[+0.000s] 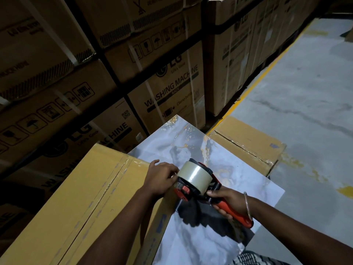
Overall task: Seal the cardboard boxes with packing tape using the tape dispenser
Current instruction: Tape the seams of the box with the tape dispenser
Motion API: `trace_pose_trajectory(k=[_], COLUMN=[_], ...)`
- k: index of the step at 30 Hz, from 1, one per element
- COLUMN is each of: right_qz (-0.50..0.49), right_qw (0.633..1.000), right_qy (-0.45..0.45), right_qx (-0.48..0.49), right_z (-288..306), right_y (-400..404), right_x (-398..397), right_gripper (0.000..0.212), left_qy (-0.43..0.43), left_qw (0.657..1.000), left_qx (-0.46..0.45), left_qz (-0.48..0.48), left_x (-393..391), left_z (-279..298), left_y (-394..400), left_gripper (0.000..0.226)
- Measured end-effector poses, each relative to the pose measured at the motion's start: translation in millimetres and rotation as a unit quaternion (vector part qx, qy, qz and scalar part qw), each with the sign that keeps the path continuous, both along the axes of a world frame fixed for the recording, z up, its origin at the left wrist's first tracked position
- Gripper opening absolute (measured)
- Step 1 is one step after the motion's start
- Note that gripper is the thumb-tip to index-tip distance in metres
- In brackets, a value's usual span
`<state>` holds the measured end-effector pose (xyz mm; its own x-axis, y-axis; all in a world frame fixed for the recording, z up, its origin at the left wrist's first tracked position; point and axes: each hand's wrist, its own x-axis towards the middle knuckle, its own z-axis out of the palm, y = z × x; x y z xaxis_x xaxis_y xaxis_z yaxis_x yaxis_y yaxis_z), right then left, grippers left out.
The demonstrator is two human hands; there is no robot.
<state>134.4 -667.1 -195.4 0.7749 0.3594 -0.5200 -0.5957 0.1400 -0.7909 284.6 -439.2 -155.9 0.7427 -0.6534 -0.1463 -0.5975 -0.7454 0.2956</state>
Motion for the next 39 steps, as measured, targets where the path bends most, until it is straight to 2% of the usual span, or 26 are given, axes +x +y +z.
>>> trace_pose_trajectory(k=[2,5,9,12,14,17,19,22,24,27,31,32,35,36,39], right_qz=[-0.009,-0.019,-0.035,-0.043,-0.047,-0.041,-0.038,-0.05,-0.055,-0.052,-0.059,-0.061,-0.082,-0.088,-0.096], right_qw=[1.0,1.0,0.999,0.999,0.999,0.999,0.999,0.999,0.998,0.999,0.998,0.998,0.996,0.995,0.994], right_qy=[0.006,0.009,-0.02,-0.023,-0.012,-0.003,-0.006,-0.007,-0.009,-0.01,-0.006,-0.014,-0.039,-0.042,-0.053], right_qx=[-0.003,-0.017,0.006,0.01,0.006,0.004,0.006,0.011,0.014,0.009,0.012,0.015,0.013,0.013,0.009], right_z=[-2,-2,6,6,2,-2,-6,-9,-8,-4,-7,-11,-26,-31,-39], right_y=[2,4,7,8,6,6,5,4,5,3,1,1,5,4,4], right_x=[1,2,3,3,5,7,8,8,9,7,4,5,11,12,12], right_gripper=[0.061,0.066,0.041,0.035,0.04,0.056,0.057,0.056,0.051,0.023,0.019,0.024,0.068,0.077,0.076], left_qy=[-0.001,0.011,0.031,0.048,0.051,0.048,0.048,0.044,0.05,0.055,0.046,0.049,0.061,0.061,0.054], left_qw=[1.0,1.0,0.999,0.997,0.997,0.995,0.995,0.995,0.994,0.994,0.996,0.995,0.994,0.993,0.994], left_qx=[-0.009,-0.02,-0.039,-0.05,-0.056,-0.08,-0.083,-0.085,-0.089,-0.09,-0.079,-0.083,-0.094,-0.096,-0.092], left_qz=[0.004,0.01,0.012,0.015,0.016,0.021,0.023,0.021,0.025,0.03,0.02,0.015,0.009,0.01,0.014], left_x=[0,-1,-4,-5,-4,-1,0,1,2,3,2,2,3,4,6], left_z=[-2,2,8,10,8,1,-2,-4,-5,-7,-10,-9,-9,-9,-13], left_y=[1,0,-2,-2,-1,2,3,3,3,3,4,4,5,5,7], left_gripper=[0.017,0.016,0.008,0.011,0.01,0.027,0.045,0.051,0.042,0.032,0.028,0.03,0.03,0.027,0.018])
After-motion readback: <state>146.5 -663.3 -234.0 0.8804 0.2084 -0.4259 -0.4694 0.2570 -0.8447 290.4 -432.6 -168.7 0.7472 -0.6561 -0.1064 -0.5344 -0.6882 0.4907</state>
